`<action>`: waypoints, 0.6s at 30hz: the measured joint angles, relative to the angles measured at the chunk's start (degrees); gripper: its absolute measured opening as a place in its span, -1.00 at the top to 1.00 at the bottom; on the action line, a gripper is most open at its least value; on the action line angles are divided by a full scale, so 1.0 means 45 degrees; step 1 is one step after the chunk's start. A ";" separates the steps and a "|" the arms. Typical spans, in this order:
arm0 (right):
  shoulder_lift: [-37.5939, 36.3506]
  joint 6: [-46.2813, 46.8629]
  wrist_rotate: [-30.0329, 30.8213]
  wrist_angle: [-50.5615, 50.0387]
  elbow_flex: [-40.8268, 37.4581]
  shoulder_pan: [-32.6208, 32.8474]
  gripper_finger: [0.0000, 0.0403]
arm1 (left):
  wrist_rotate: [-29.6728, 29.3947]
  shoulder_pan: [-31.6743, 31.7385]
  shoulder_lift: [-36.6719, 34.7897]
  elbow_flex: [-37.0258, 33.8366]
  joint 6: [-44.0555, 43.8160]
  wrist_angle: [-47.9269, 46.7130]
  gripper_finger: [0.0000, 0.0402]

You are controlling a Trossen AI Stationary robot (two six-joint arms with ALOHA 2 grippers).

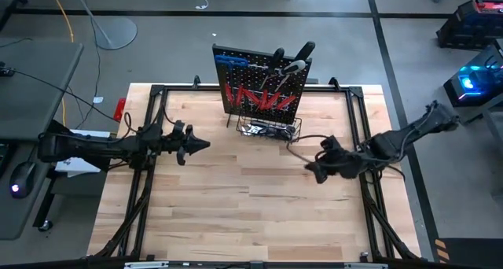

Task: Hang tools onto peg board
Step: Return to Home Position

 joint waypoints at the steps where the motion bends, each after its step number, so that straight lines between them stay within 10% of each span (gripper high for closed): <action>1: -0.0438 -0.0454 0.0196 0.1366 -0.0995 -0.0301 1.00 | -0.0001 0.0000 -0.0003 0.0000 0.0120 -0.0027 1.00; 6: -0.2757 -0.4121 0.0937 0.7112 -0.5081 -0.2868 1.00 | -0.0011 0.0000 0.0001 0.0000 0.0248 -0.0105 1.00; 11: -0.4001 -0.6480 -0.3190 1.2879 -0.8419 -0.6002 1.00 | -0.0015 0.0000 0.0001 0.0000 0.0215 -0.0110 1.00; 18: -0.4255 -0.8332 -0.4716 1.4662 -1.0522 -0.6541 1.00 | -0.0034 0.0000 0.0014 0.0000 0.0211 -0.0140 1.00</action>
